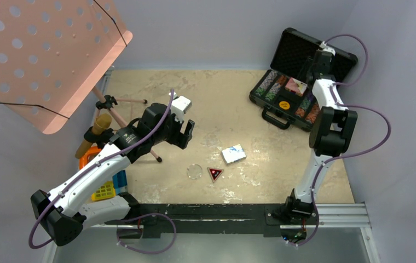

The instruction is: Pack up texas hold em set

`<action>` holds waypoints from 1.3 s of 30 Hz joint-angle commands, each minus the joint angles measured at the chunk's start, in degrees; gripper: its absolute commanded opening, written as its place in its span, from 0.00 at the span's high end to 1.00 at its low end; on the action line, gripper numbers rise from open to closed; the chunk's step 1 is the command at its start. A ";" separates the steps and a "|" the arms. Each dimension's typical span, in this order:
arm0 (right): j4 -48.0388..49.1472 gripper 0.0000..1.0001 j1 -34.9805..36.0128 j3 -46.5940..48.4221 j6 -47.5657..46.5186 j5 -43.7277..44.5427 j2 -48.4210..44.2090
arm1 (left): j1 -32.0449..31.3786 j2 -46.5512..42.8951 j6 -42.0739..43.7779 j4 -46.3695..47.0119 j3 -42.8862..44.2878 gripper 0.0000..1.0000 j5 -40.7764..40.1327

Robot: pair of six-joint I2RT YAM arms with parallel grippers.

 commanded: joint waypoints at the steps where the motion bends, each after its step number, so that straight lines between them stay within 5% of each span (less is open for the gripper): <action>1: 4.82 0.56 0.02 2.26 -3.36 -4.15 0.91 | 0.18 -0.19 0.12 1.26 2.08 0.14 -0.32; 5: 3.50 0.65 0.02 7.98 -3.35 -7.40 6.40 | 0.18 -0.14 0.21 1.20 2.07 0.14 -0.45; 20: 2.71 0.67 0.02 9.55 -5.44 -6.55 12.55 | 0.18 -0.41 0.39 1.19 2.07 0.14 -0.67; 31: -12.34 0.66 0.02 25.16 -3.87 -6.08 21.96 | 0.18 -0.62 0.39 1.10 2.17 0.14 -0.67; 39: -11.83 0.66 0.10 17.01 -1.31 -8.55 17.14 | 0.18 -0.91 0.30 1.11 2.23 0.15 -0.41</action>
